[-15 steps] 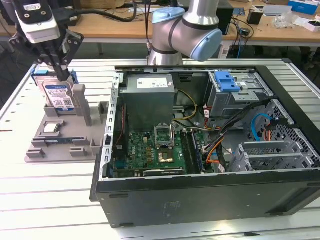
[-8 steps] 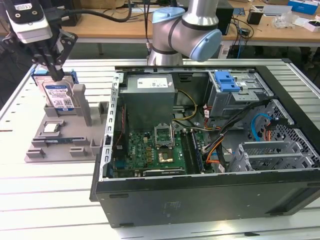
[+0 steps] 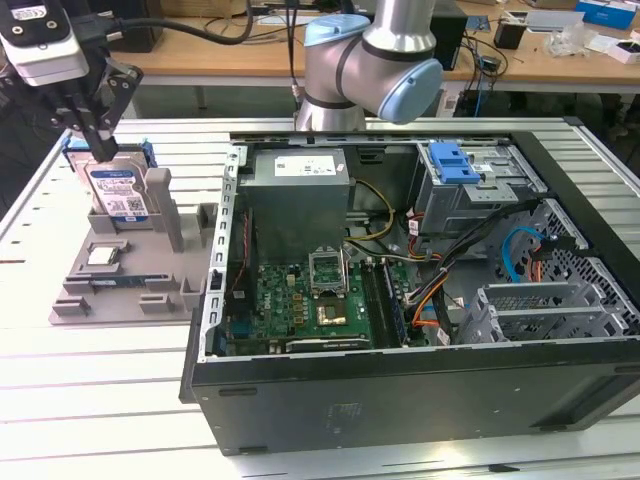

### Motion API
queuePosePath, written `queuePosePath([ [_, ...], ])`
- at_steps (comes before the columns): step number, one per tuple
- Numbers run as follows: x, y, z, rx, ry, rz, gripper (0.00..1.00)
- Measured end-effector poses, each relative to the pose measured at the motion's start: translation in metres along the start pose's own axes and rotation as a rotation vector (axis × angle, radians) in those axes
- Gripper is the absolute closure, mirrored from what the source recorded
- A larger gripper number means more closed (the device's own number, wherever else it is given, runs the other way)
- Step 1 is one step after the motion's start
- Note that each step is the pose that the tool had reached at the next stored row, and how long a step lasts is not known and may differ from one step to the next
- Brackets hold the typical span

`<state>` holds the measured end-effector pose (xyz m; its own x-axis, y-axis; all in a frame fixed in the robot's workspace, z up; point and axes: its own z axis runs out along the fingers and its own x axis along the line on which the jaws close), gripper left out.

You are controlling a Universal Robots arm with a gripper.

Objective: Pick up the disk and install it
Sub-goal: 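Reach for the disk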

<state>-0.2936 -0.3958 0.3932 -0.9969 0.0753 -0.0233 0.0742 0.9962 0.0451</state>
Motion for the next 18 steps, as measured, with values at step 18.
queuePosePath([
  [18,0.0292,0.0151,0.001,0.0002,0.0,0.0,0.89],
])
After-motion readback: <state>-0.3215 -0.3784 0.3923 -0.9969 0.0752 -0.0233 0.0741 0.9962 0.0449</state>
